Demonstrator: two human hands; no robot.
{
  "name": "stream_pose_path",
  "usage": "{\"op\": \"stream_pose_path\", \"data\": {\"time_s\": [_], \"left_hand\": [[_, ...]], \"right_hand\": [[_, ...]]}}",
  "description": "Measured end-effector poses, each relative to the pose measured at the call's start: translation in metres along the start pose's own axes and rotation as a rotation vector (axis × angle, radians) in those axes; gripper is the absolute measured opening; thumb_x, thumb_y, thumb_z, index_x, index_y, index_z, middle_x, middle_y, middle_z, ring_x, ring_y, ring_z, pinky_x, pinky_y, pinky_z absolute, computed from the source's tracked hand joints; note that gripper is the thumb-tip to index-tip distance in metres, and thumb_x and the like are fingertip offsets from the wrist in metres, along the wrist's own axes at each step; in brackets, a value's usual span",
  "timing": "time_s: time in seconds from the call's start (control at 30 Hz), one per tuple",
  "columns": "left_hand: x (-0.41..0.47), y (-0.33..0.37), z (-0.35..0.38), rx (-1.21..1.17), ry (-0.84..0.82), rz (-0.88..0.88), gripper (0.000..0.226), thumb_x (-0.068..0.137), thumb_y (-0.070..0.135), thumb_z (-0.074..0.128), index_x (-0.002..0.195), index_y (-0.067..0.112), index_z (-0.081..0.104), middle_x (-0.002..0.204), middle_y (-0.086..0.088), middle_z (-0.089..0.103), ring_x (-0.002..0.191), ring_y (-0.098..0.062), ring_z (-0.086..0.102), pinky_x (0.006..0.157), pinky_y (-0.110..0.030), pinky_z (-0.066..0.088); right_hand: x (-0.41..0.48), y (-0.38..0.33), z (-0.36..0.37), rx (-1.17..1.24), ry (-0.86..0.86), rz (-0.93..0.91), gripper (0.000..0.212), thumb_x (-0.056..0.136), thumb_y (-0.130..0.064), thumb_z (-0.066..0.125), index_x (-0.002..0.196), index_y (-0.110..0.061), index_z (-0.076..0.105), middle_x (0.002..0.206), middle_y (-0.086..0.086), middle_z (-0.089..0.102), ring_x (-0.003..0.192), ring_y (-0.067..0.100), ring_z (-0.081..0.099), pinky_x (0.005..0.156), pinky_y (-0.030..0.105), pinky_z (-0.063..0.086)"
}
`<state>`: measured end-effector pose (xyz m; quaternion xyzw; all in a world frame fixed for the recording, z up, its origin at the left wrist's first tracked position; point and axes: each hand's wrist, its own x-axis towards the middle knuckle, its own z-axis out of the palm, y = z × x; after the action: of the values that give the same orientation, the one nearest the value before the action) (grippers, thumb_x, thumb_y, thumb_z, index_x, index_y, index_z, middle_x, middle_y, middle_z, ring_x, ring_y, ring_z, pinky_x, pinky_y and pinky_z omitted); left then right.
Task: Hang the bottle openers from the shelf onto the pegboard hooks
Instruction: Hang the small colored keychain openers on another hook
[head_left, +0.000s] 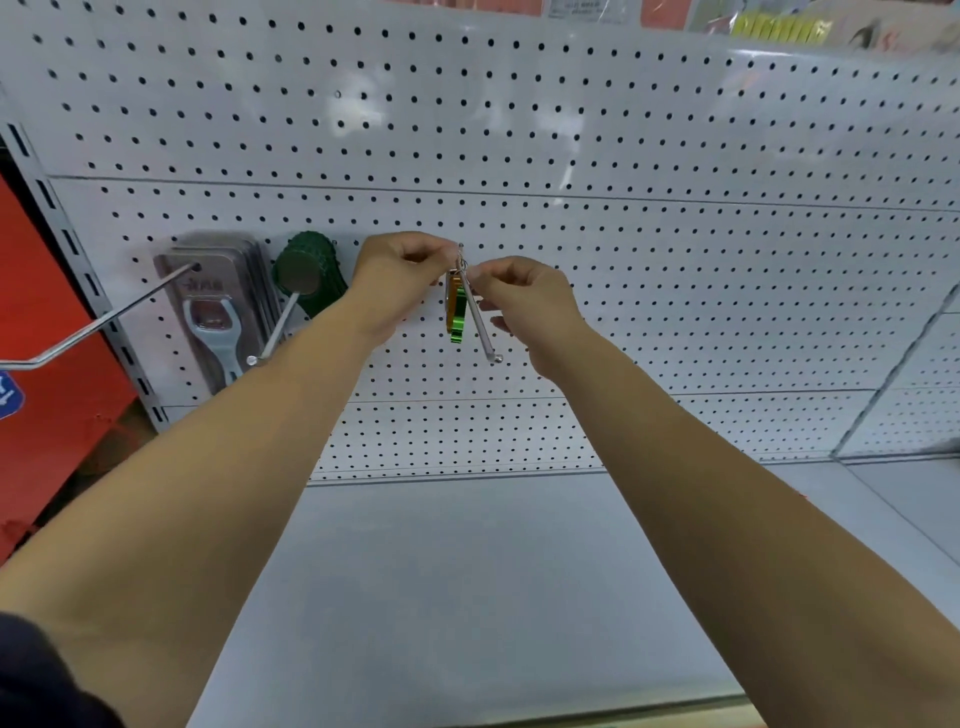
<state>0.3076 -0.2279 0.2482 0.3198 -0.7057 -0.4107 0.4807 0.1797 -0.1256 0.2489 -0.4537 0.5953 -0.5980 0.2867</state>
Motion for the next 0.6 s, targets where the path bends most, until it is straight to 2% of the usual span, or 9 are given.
{"op": "stream_pose_path", "data": {"time_s": [0.07,0.17,0.27,0.33,0.43,0.5,0.6], "left_hand": [[-0.002,-0.002,-0.004,0.063,0.004,0.093,0.019,0.095,0.011,0.067,0.110,0.004,0.075,0.097,-0.002,0.073,0.071,0.011,0.061,0.072,-0.009,0.047],[-0.013,-0.005,-0.007,0.191,0.020,0.169,0.018,0.095,0.010,0.066,0.111,0.008,0.075,0.106,-0.002,0.072,0.081,0.004,0.060,0.079,-0.011,0.048],[-0.035,-0.016,-0.009,0.395,0.064,0.183,0.022,0.097,0.012,0.064,0.117,0.013,0.072,0.111,0.002,0.063,0.085,0.001,0.055,0.078,-0.001,0.041],[-0.054,-0.027,-0.011,0.486,0.065,0.199,0.026,0.098,0.013,0.062,0.123,0.012,0.069,0.117,-0.002,0.060,0.094,-0.008,0.056,0.086,-0.007,0.042],[-0.083,-0.045,-0.008,0.710,0.029,0.198,0.034,0.101,0.021,0.058,0.134,0.013,0.061,0.133,-0.006,0.058,0.123,-0.022,0.051,0.105,-0.033,0.041],[-0.103,-0.056,-0.001,0.792,0.029,0.160,0.037,0.101,0.026,0.056,0.137,0.014,0.058,0.140,-0.005,0.056,0.130,-0.026,0.047,0.108,-0.039,0.038],[-0.132,-0.077,0.013,0.838,0.000,0.114,0.040,0.101,0.027,0.055,0.139,0.013,0.056,0.143,-0.005,0.056,0.133,-0.026,0.046,0.110,-0.042,0.036]], "right_hand": [[0.006,0.000,-0.001,-0.015,-0.012,-0.004,0.004,0.091,-0.020,0.071,0.089,-0.019,0.074,0.105,0.012,0.074,0.083,0.014,0.062,0.072,0.025,0.052],[0.013,0.000,-0.005,-0.085,-0.038,-0.052,0.005,0.091,-0.022,0.071,0.088,-0.020,0.073,0.102,0.012,0.074,0.082,0.014,0.062,0.070,0.024,0.053],[0.017,0.004,-0.009,-0.145,-0.052,-0.120,0.005,0.091,-0.024,0.072,0.088,-0.019,0.073,0.084,-0.001,0.070,0.073,0.007,0.061,0.060,0.014,0.049],[0.016,0.012,-0.013,-0.202,-0.051,-0.166,0.007,0.092,-0.025,0.072,0.091,-0.019,0.073,0.083,-0.006,0.069,0.073,0.005,0.061,0.064,0.013,0.050],[0.008,0.038,-0.021,-0.345,-0.040,-0.250,0.013,0.093,-0.028,0.070,0.101,-0.018,0.072,0.096,-0.004,0.071,0.081,0.009,0.061,0.073,0.015,0.049],[0.001,0.062,-0.029,-0.513,-0.052,-0.338,0.023,0.094,-0.030,0.068,0.114,-0.019,0.069,0.110,-0.002,0.071,0.096,0.013,0.062,0.077,0.016,0.044],[-0.011,0.098,-0.050,-0.830,-0.142,-0.419,0.042,0.098,-0.031,0.062,0.138,-0.020,0.057,0.135,0.000,0.063,0.124,0.020,0.054,0.097,0.030,0.044]]}}
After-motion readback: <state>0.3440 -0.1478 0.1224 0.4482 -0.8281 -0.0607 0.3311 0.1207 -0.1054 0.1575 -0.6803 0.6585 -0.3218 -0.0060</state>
